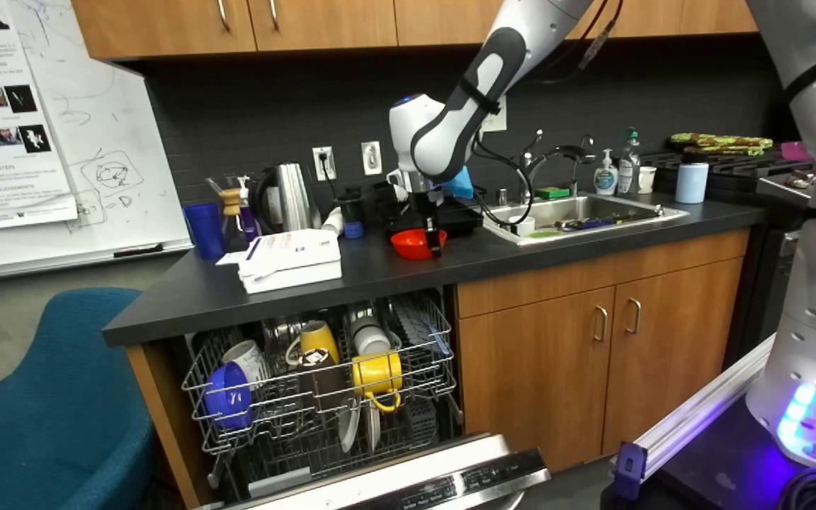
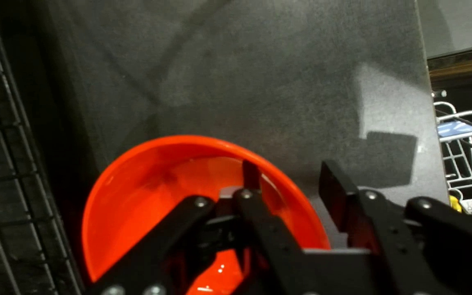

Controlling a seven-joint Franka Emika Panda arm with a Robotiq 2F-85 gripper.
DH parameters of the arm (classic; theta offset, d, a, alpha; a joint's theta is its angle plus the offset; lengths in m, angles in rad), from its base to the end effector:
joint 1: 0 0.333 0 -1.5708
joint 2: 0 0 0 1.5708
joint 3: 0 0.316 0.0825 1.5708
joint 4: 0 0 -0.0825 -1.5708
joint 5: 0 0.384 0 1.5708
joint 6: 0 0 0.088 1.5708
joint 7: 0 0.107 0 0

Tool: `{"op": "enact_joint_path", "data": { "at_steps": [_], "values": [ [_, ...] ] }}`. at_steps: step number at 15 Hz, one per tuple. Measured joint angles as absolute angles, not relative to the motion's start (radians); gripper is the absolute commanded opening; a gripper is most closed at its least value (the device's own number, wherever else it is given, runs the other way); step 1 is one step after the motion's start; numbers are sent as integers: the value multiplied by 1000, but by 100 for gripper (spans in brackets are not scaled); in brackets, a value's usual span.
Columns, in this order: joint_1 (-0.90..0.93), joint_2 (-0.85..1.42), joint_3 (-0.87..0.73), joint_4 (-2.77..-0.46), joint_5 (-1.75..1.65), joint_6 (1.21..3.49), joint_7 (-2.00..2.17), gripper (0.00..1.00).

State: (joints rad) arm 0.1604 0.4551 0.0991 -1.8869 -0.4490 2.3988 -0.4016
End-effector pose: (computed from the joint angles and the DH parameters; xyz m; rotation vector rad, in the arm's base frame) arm 0.6208 0.1575 0.2719 2.5349 1.3410 0.0631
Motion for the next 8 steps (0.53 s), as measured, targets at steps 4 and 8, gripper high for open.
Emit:
{"op": "enact_joint_path", "data": {
  "at_steps": [4,8],
  "values": [
    [156,455,100,-1870,-421,2360,-402,0],
    [154,455,111,-1844,-358,2316,-404,1]
  ]
}}
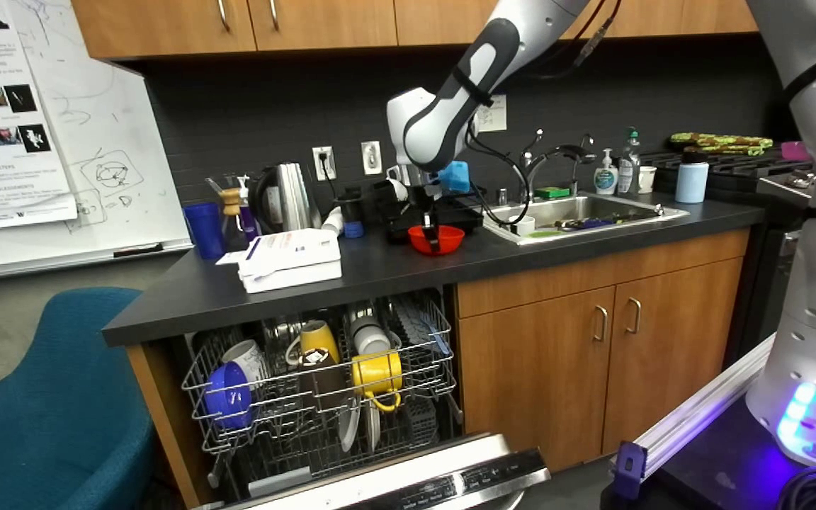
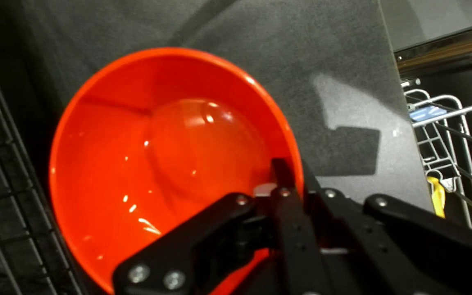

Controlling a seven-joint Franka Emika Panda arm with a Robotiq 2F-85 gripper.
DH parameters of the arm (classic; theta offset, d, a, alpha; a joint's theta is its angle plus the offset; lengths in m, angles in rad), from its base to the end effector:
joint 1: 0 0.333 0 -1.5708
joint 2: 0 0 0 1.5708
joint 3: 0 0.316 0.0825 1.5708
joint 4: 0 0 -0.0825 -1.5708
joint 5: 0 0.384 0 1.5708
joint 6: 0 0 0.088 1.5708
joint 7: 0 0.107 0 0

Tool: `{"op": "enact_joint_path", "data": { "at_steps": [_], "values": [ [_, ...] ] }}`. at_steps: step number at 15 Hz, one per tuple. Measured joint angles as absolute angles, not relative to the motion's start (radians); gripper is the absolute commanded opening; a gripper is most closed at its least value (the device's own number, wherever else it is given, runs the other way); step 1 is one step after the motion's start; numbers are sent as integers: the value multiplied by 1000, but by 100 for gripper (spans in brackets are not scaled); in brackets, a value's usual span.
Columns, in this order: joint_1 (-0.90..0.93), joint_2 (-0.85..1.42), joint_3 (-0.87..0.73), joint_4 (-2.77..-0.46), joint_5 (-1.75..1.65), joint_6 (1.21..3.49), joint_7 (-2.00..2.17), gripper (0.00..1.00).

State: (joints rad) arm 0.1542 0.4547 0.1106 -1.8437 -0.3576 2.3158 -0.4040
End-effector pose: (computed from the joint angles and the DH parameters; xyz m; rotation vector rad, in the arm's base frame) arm 0.6257 0.1578 0.2836 2.6342 1.2686 0.0132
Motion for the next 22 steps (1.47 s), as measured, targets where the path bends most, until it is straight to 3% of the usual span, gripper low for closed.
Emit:
{"op": "enact_joint_path", "data": {
  "at_steps": [12,22],
  "values": [
    [133,325,254,-1829,1,2062,-466,1],
    [166,90,270,-1919,184,1941,-441,1]
  ]
}}
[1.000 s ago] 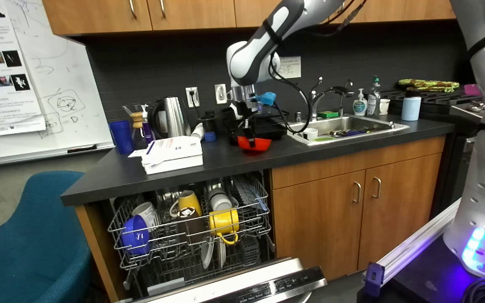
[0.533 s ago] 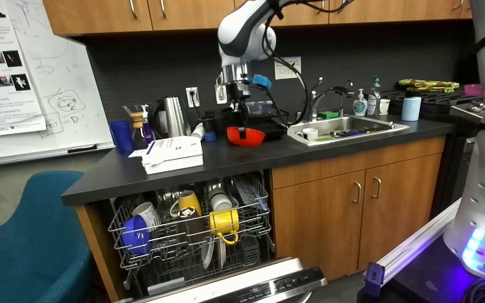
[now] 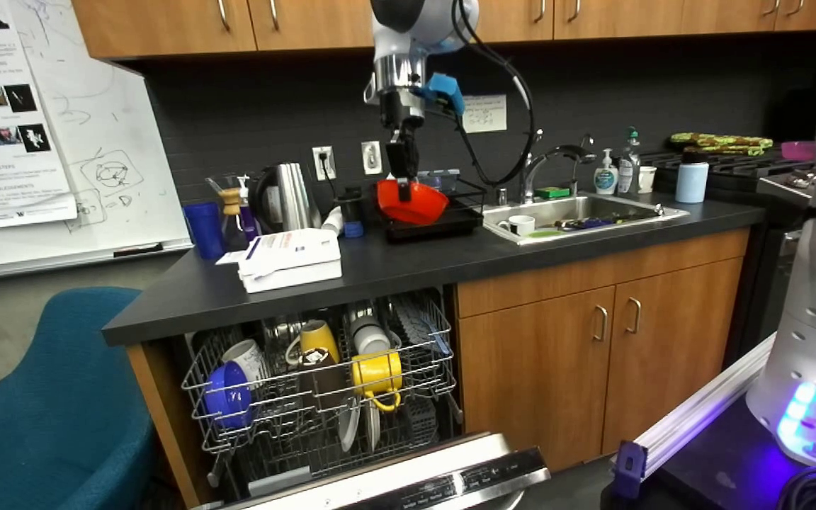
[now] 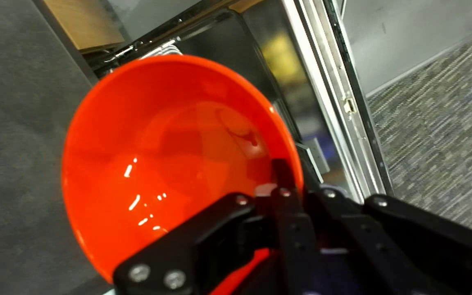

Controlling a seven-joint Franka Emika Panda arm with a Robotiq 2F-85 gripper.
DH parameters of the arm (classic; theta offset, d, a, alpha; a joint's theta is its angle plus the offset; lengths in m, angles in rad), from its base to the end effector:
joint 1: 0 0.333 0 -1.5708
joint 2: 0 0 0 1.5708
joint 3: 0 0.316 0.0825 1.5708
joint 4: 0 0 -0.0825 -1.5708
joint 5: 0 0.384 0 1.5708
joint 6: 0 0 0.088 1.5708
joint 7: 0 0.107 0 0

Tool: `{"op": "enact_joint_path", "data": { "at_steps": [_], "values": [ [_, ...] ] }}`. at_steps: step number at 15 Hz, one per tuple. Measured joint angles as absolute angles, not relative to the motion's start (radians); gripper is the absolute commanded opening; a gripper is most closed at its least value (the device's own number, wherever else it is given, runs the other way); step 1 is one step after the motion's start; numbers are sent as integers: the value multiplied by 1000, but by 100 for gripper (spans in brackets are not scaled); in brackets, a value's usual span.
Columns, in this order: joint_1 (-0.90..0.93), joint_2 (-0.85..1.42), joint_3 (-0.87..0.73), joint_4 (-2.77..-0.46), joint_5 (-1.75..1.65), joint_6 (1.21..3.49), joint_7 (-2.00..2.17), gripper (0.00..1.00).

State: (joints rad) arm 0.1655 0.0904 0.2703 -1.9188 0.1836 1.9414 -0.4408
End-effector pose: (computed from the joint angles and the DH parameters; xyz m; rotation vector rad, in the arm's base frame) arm 0.5166 0.2506 0.4424 -2.7119 -1.1531 0.0956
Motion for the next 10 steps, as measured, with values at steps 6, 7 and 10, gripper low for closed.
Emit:
{"op": "enact_joint_path", "data": {
  "at_steps": [6,7,10],
  "values": [
    [239,-12,284,-1961,297,1939,-330,1],
    [246,-20,284,-1961,311,1940,-314,1],
    [259,-33,285,-1963,352,1955,-256,1]
  ]
}}
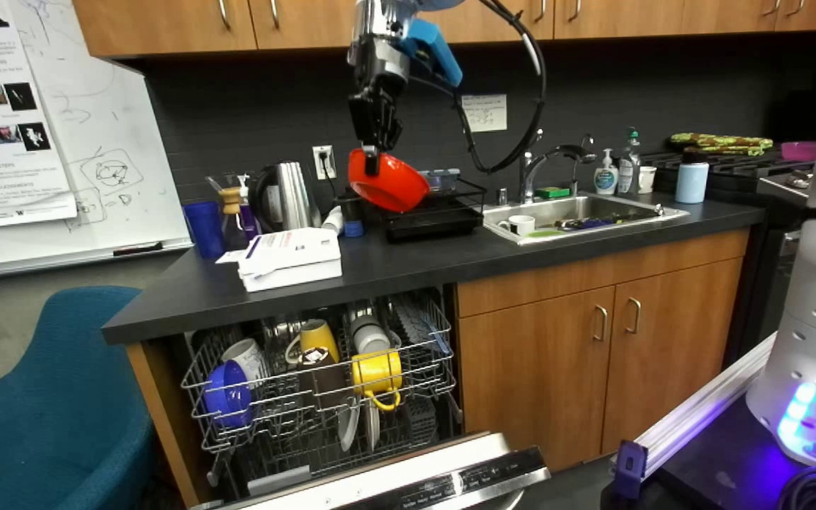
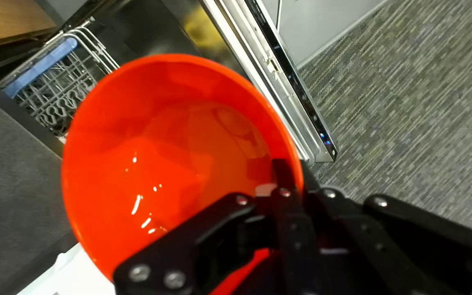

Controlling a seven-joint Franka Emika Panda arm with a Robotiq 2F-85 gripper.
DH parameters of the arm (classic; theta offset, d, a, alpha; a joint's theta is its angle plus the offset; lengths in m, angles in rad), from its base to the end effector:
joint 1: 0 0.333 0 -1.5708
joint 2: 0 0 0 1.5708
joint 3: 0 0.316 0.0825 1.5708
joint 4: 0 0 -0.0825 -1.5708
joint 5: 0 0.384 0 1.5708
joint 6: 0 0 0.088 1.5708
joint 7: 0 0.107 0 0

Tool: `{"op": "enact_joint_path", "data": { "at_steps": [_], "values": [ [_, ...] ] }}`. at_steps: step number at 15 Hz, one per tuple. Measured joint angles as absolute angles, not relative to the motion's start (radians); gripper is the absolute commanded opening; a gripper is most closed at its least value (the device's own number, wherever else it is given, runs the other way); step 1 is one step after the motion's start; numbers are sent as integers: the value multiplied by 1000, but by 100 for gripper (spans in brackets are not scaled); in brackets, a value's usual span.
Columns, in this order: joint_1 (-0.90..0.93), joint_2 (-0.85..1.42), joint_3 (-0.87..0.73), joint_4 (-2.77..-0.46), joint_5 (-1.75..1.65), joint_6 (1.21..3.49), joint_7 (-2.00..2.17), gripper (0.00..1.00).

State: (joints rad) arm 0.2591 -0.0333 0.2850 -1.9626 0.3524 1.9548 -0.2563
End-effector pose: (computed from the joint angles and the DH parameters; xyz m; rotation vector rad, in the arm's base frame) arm 0.4604 0.3069 0.4922 -2.6650 -0.9296 0.0305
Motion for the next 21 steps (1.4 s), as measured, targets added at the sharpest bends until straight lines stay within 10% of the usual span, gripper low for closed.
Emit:
{"op": "enact_joint_path", "data": {
  "at_steps": [12,21],
  "values": [
    [556,180,510,-2028,280,2454,338,1],
    [769,380,364,-1854,47,2535,662,1]
  ]
}}
